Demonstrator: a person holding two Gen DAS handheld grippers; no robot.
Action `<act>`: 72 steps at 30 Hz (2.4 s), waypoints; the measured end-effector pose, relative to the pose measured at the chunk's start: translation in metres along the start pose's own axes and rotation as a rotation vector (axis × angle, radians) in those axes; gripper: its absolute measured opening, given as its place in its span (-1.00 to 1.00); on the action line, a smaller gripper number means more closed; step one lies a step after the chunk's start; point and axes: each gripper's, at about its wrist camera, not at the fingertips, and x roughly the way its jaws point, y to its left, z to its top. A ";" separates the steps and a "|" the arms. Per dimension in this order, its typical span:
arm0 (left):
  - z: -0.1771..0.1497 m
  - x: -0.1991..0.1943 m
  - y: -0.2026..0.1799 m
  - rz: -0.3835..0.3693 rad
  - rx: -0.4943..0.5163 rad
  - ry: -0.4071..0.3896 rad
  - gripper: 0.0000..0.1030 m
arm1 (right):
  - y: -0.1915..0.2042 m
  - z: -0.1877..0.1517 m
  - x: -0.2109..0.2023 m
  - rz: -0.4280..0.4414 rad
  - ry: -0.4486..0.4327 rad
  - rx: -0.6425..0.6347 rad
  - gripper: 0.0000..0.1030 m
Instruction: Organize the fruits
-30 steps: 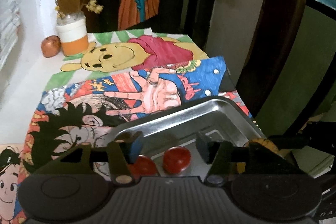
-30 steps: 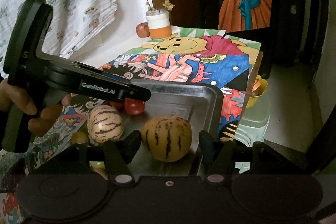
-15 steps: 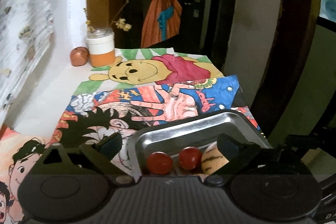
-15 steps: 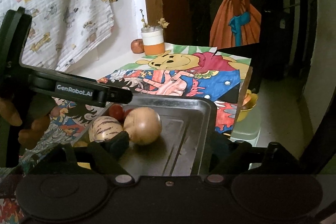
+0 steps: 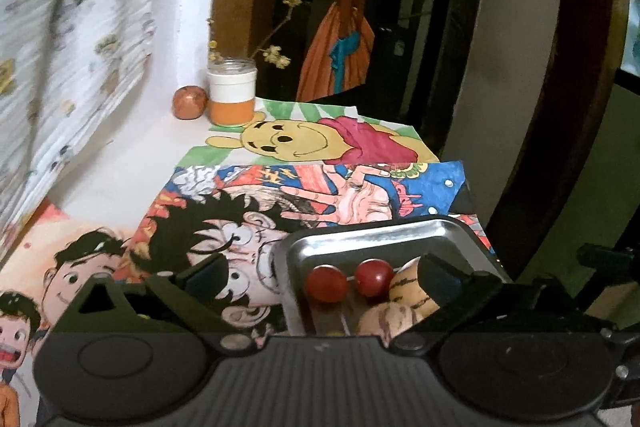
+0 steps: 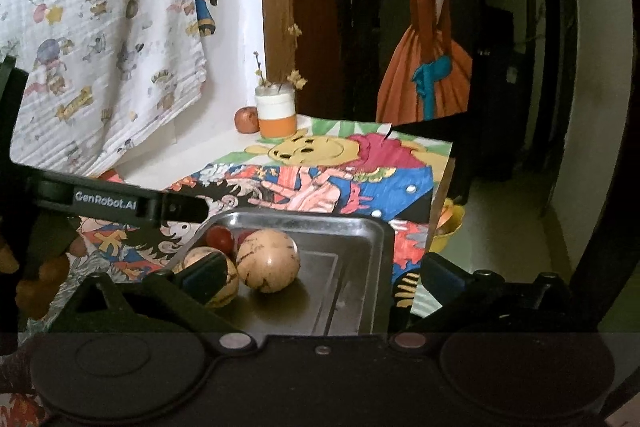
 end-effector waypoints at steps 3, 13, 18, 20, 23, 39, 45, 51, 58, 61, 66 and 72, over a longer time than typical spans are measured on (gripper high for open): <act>-0.005 -0.013 0.004 0.015 -0.020 -0.016 0.99 | 0.006 0.002 -0.010 -0.016 -0.022 -0.012 0.99; -0.018 -0.064 0.011 0.058 -0.045 -0.092 0.99 | 0.017 0.013 -0.045 -0.036 -0.094 0.034 0.99; -0.025 -0.081 0.013 0.076 -0.046 -0.102 0.99 | 0.023 0.010 -0.061 -0.047 -0.114 0.063 0.99; -0.029 -0.088 0.014 0.087 -0.041 -0.100 0.99 | 0.027 0.007 -0.067 -0.050 -0.117 0.068 0.99; -0.035 -0.100 0.014 0.090 -0.023 -0.095 0.99 | 0.032 0.004 -0.076 -0.050 -0.119 0.072 0.99; -0.058 -0.138 0.030 0.149 -0.085 -0.126 0.99 | 0.061 -0.008 -0.100 -0.128 -0.185 0.048 0.99; -0.064 -0.149 0.033 0.202 -0.090 -0.163 0.99 | 0.065 -0.010 -0.108 -0.127 -0.200 0.074 0.99; -0.077 -0.154 0.037 0.240 -0.093 -0.210 0.99 | 0.072 -0.019 -0.117 -0.121 -0.226 0.078 0.99; -0.093 -0.159 0.040 0.202 -0.085 -0.201 0.99 | 0.081 -0.032 -0.123 -0.096 -0.218 0.085 0.99; -0.103 -0.162 0.042 0.219 -0.077 -0.223 0.99 | 0.087 -0.038 -0.128 -0.080 -0.223 0.073 0.99; -0.111 -0.167 0.054 0.216 -0.129 -0.221 0.99 | 0.098 -0.047 -0.136 -0.078 -0.245 0.058 0.99; -0.121 -0.174 0.060 0.243 -0.119 -0.222 1.00 | 0.105 -0.059 -0.142 -0.097 -0.262 0.074 0.99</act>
